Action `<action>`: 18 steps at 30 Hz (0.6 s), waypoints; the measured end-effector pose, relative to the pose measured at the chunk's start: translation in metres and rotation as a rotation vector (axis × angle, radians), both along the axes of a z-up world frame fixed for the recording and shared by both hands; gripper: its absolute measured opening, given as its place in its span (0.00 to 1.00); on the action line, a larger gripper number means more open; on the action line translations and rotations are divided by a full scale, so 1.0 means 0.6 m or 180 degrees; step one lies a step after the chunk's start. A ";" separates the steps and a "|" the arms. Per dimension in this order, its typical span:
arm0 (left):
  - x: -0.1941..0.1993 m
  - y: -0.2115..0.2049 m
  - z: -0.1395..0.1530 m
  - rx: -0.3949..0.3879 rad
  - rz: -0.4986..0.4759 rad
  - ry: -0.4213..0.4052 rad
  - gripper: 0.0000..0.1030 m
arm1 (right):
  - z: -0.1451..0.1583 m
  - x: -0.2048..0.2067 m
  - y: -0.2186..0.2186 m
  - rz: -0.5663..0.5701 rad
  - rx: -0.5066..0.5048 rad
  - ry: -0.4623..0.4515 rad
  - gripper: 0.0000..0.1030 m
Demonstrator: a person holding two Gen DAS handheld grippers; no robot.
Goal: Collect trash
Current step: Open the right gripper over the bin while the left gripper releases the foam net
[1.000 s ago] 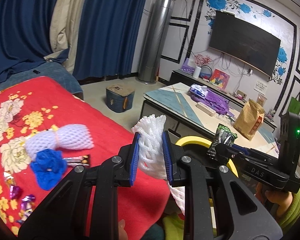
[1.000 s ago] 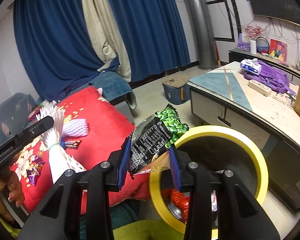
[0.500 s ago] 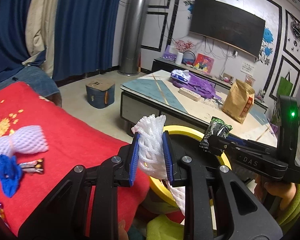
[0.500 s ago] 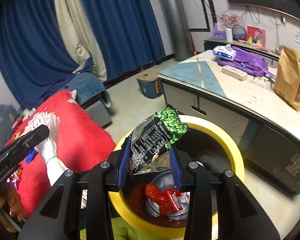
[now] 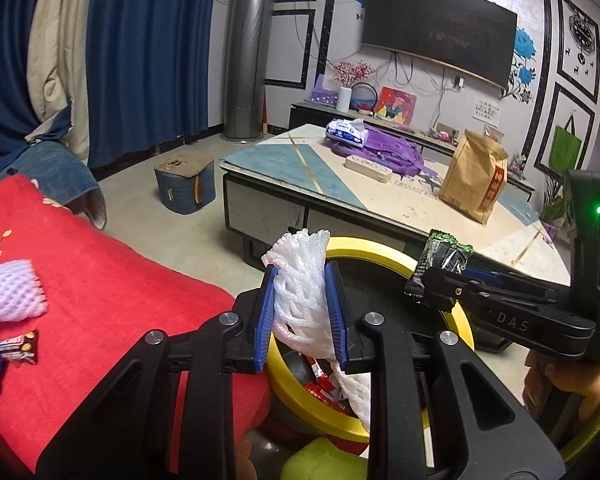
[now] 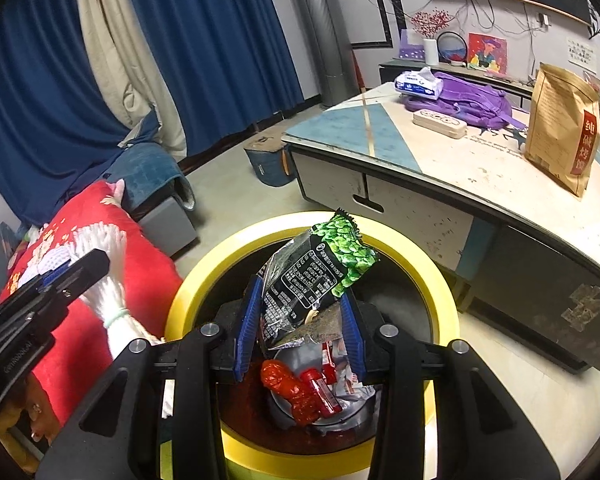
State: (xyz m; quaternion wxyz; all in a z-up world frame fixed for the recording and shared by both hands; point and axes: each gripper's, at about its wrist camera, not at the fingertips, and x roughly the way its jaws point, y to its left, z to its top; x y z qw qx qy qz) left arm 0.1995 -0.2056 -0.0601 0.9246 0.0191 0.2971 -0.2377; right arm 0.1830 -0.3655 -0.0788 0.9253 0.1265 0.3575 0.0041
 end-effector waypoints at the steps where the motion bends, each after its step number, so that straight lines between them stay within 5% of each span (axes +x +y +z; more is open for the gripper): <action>1: 0.002 -0.004 -0.004 0.0020 -0.0013 0.0006 0.17 | -0.001 0.000 -0.001 -0.0001 -0.0003 0.0009 0.36; 18: 0.040 -0.030 -0.065 -0.0054 -0.0186 0.0431 0.18 | -0.048 0.016 -0.020 -0.0044 0.0053 0.0306 0.36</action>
